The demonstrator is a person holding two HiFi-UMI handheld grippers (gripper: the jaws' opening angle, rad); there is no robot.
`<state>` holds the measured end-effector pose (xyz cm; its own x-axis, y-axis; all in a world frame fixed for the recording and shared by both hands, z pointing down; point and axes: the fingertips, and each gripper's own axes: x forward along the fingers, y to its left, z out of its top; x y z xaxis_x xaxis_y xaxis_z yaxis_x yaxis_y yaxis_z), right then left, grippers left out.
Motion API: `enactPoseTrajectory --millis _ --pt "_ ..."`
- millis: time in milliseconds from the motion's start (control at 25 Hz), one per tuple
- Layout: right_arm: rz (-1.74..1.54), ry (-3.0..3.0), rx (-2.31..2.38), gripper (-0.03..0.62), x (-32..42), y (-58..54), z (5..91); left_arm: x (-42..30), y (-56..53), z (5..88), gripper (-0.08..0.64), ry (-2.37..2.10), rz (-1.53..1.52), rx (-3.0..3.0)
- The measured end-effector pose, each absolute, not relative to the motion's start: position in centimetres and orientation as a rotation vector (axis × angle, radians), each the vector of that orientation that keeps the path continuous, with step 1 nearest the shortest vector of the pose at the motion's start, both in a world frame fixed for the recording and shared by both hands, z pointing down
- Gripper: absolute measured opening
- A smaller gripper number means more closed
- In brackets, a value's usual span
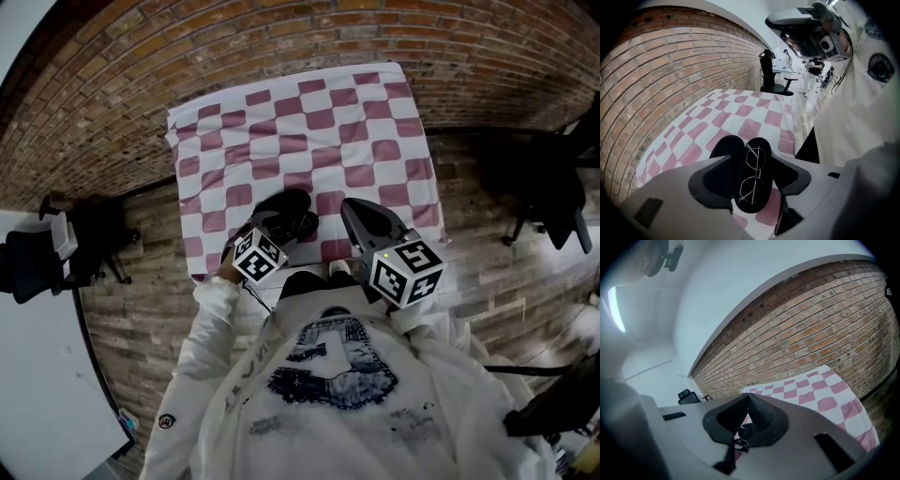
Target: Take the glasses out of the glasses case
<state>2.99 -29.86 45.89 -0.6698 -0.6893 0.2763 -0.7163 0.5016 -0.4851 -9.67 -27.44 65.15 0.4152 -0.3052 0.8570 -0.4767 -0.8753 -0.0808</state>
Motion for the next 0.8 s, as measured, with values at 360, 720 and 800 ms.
enactPoseTrajectory --millis 360,720,800 --pt "0.895 -2.683 1.255 0.014 2.8 -30.4 45.8 -9.4 -26.9 67.0 0.265 -0.625 1.499 2.446" --pt "0.909 -2.684 1.245 0.014 2.5 -30.7 46.0 -9.8 -26.9 68.1 0.228 -0.559 1.58 2.392" --pt "0.914 -2.681 1.242 0.014 2.5 -30.7 46.1 -9.6 -26.9 68.3 0.225 -0.541 1.595 2.388"
